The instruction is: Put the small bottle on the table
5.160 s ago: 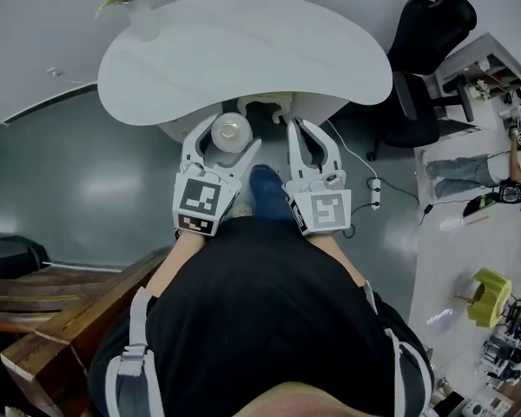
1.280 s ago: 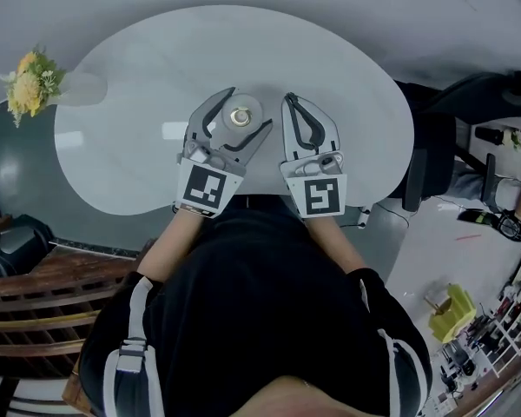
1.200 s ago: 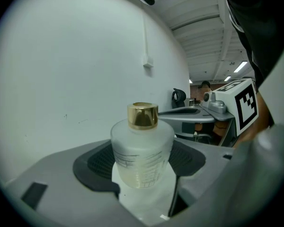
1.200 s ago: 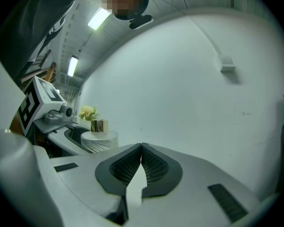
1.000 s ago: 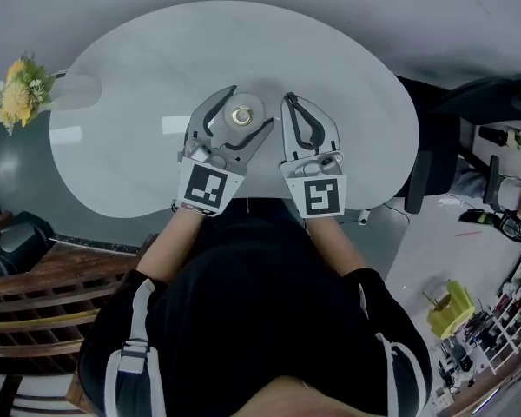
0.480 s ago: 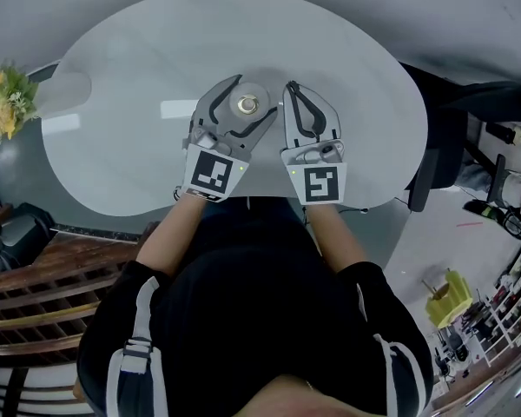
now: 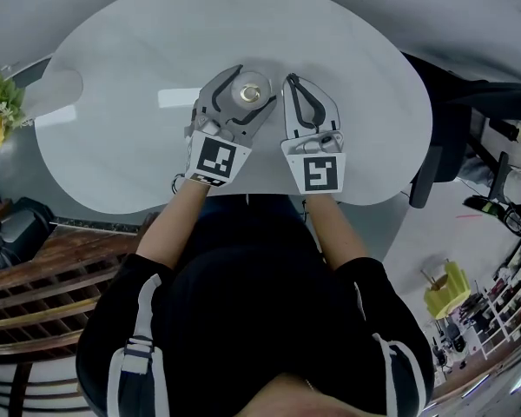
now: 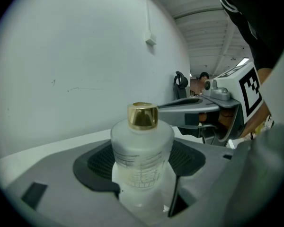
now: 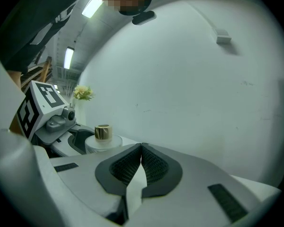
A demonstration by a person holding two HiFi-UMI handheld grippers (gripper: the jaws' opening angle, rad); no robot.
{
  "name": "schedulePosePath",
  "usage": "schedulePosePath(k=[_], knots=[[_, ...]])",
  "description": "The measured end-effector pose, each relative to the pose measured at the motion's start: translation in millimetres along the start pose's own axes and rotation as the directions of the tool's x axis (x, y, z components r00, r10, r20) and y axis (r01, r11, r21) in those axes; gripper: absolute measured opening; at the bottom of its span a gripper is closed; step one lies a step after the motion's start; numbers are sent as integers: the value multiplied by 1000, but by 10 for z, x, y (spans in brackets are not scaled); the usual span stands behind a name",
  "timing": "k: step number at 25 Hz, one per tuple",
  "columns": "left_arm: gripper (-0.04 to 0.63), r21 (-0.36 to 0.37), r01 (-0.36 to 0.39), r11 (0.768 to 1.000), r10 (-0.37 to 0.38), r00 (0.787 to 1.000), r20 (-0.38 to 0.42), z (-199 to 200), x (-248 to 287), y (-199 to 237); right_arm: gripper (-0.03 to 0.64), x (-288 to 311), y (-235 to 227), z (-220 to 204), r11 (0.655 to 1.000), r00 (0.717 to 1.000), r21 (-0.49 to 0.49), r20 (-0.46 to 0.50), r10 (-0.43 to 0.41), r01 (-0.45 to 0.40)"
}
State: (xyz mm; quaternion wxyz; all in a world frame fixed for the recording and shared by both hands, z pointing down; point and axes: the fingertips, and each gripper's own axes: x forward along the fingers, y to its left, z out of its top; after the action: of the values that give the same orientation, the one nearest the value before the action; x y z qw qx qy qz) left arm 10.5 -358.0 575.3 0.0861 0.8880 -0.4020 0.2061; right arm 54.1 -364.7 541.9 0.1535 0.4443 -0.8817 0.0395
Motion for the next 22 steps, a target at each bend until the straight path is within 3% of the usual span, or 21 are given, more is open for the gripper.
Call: schedulePosePath(k=[22], knots=[[333,-15,7,1000,-8,998,-63,-285,295,79,21,239,-4,-314,999,998,39,-59,6,-3]])
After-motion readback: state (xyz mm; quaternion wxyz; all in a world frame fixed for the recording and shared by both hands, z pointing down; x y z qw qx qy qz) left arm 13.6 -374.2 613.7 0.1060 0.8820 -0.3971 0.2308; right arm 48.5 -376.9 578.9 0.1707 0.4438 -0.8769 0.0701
